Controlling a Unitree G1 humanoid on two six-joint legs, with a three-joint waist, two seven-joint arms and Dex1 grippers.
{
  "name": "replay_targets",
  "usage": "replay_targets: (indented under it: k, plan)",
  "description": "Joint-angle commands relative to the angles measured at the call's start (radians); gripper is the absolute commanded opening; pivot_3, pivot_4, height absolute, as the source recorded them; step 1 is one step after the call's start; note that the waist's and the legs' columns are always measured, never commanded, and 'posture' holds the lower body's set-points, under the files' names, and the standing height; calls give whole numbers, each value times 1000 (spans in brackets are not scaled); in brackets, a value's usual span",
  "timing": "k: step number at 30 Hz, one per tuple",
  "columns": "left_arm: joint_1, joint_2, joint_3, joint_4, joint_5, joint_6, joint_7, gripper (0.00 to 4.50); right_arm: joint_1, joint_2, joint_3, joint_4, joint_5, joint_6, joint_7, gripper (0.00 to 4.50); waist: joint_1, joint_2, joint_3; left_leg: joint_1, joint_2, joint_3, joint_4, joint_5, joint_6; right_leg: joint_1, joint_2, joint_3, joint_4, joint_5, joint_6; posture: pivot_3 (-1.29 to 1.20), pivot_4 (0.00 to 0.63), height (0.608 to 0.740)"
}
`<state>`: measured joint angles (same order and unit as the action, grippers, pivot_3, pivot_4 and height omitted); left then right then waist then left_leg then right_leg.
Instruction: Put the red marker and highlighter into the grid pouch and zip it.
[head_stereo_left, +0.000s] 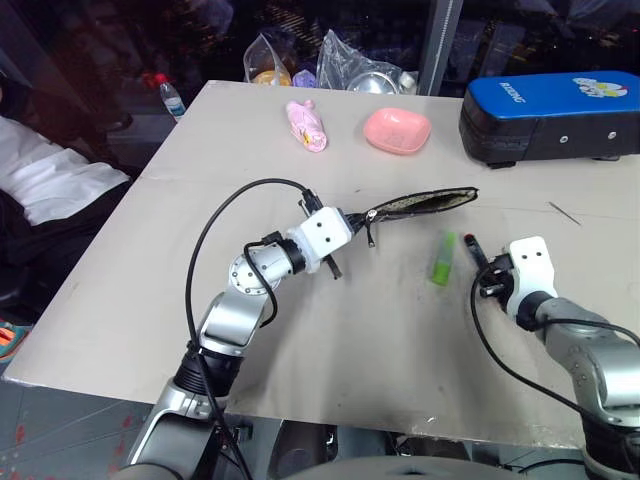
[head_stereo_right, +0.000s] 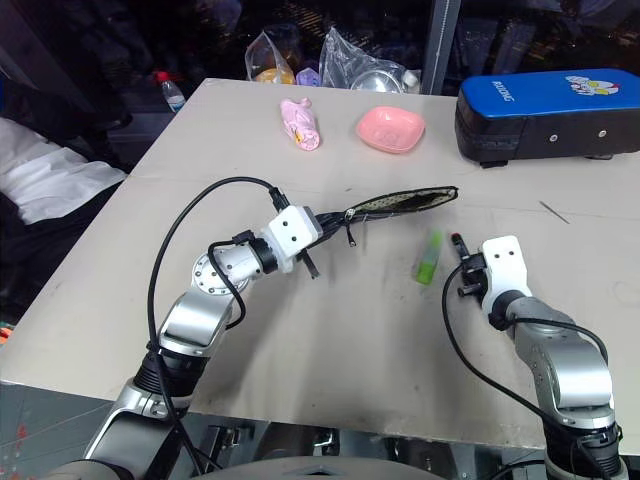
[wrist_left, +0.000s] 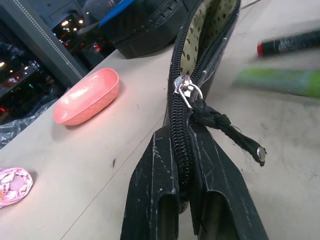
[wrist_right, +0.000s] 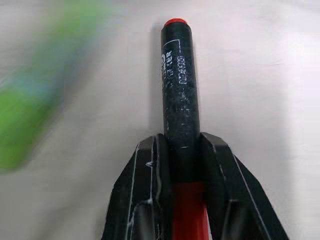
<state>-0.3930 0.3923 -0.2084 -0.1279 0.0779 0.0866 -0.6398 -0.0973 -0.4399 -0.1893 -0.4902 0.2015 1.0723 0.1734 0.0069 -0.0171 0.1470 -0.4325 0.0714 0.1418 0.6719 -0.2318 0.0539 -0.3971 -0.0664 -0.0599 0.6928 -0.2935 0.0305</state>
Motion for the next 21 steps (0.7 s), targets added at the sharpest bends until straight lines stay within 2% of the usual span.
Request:
replay_targets:
  k: [1, 2, 4, 6, 9, 14, 21]
  plan:
    - [-6, -8, -8, -25, 5, -14, 14, 0, -23, -79, -43, -21, -5, -25, 40, 266, 0, 0, 0, 0, 0, 0, 0, 0, 0, 0, 0, 0, 0, 0, 0, 0, 150, 725]
    - [-7, -10, -9, -23, 5, -15, 15, 0, -25, -121, -40, -20, -14, -49, 61, 266, 0, 0, 0, 0, 0, 0, -1, 0, 0, 0, 0, 0, 0, 0, 0, 0, 150, 725]
    - [-7, -13, -12, -17, 6, -20, 17, 0, -44, -294, 2, 0, -80, -300, 202, 266, -3, 5, 3, 1, 2, 0, -2, 0, 0, -1, 3, 0, 0, 0, 0, 0, 150, 725]
    - [-8, -15, -14, -9, 8, -25, 18, 0, -70, -416, 28, 32, -105, -525, 333, 266, -5, 9, 6, 0, 1, 1, -2, 0, 0, -1, 2, 2, 0, 0, 0, 0, 150, 725]
    - [-15, -17, -17, 1, 12, -30, 20, 0, -100, -519, 60, 99, -129, -782, 456, 266, -15, 6, 6, 1, 1, 1, -2, 0, 0, -1, 3, 2, -1, 0, 1, 0, 150, 725]
    - [-27, -21, -24, 17, 15, -40, 23, 0, -196, -613, 152, 222, -199, -1141, 622, 266, -16, 5, 7, 1, 2, 0, -3, 0, 0, -1, 4, 1, -2, 0, 1, 0, 150, 725]
    - [-30, -32, -33, 16, 20, -41, 26, 0, -351, -595, 259, 351, -293, -1343, 704, 266, -17, 5, 7, 1, 2, 2, -1, 0, 0, 0, 3, 2, -2, 0, 1, 0, 150, 725]
